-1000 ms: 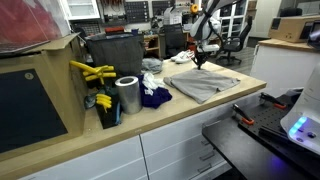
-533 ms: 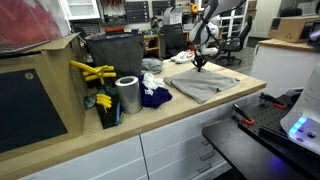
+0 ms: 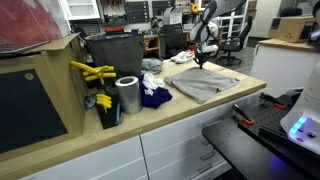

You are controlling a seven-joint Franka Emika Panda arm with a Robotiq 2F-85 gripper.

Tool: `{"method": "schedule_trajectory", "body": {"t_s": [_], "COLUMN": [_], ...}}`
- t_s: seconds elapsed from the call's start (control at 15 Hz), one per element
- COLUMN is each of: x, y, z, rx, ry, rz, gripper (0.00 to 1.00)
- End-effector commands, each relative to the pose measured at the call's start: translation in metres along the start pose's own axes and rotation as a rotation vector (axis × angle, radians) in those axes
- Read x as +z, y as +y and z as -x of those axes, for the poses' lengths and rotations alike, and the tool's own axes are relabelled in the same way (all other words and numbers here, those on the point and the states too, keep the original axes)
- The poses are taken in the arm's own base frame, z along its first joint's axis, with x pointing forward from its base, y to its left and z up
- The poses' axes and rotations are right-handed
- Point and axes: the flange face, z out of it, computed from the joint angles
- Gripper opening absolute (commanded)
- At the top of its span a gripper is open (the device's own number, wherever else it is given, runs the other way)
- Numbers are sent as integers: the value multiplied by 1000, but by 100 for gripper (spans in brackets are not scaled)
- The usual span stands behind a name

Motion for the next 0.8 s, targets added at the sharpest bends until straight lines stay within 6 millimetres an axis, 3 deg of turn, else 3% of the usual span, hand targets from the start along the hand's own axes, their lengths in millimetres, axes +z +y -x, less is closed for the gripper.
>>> {"method": "schedule_trajectory", "body": {"t_s": [0.0, 0.4, 0.73], "x": [1, -3, -22], "y": [12, 7, -26], "z": [-16, -21, -8], "rx": [35, 32, -27], "ry": [-14, -7, -16], "rz": [22, 15, -32], "gripper": [0, 0, 0]}}
